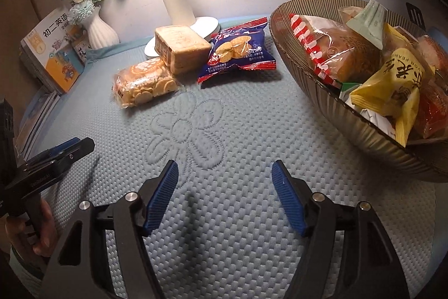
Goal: Organize snacks
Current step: 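Move both tools back over the remaining snacks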
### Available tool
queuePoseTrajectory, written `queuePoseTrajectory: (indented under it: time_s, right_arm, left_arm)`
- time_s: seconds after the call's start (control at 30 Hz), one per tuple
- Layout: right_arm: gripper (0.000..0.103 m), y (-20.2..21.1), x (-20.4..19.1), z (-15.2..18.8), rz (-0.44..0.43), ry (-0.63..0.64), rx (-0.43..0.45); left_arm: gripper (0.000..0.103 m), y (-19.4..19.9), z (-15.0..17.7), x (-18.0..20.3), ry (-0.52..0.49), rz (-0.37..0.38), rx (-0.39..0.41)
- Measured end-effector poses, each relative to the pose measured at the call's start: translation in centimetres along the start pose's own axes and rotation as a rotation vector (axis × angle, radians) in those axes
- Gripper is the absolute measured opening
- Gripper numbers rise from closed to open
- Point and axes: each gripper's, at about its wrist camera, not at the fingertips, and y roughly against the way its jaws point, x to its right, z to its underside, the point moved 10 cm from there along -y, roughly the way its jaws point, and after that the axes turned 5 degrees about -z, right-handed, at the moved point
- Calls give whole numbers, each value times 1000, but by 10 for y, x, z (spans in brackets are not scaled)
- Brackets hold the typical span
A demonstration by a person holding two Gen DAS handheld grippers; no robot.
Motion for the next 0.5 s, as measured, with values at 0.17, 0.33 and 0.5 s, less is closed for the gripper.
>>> queuePoseTrajectory:
  time_s: [0.17, 0.33, 0.5]
  right_arm:
    - [69, 1, -11, 6, -20, 24, -37]
    - [69, 11, -38, -25, -101, 52, -81]
    - [78, 2, -52, -94, -152, 38, -68]
  left_arm:
    - [66, 4, 1, 9, -52, 4, -18]
    - [73, 27, -17, 31, -202, 18, -18]
    - [79, 29, -63, 47, -367, -20, 20]
